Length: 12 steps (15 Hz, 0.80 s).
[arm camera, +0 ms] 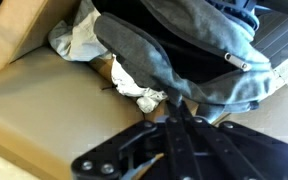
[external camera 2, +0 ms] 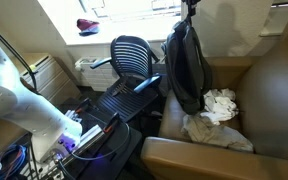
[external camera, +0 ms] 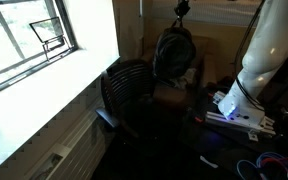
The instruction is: Remove the bag from the black chair and put it on the sofa
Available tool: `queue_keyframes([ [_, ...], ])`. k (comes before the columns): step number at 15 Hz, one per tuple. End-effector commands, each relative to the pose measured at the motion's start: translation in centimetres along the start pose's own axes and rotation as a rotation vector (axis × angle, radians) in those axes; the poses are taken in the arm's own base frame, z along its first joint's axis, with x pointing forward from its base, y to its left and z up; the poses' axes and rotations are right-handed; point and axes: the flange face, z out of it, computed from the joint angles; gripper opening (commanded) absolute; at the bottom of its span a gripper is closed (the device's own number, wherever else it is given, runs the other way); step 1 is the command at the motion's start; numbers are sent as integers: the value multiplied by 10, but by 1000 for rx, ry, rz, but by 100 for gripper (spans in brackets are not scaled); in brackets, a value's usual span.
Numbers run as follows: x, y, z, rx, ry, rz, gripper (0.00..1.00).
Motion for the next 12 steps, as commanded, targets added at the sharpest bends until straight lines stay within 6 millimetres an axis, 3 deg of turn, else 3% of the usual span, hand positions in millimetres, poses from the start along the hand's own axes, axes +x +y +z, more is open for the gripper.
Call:
queue_keyframes([
  [1, 1, 0, -1, 0, -1, 9, 4],
  [2, 3, -62, -34, -6, 17, 50, 1],
  [3, 2, -69, -40, 65, -13, 109, 1],
  [5, 1, -114, -57, 169, -62, 185, 1],
  [12, -8, -319, -132, 594, 13, 211, 1],
])
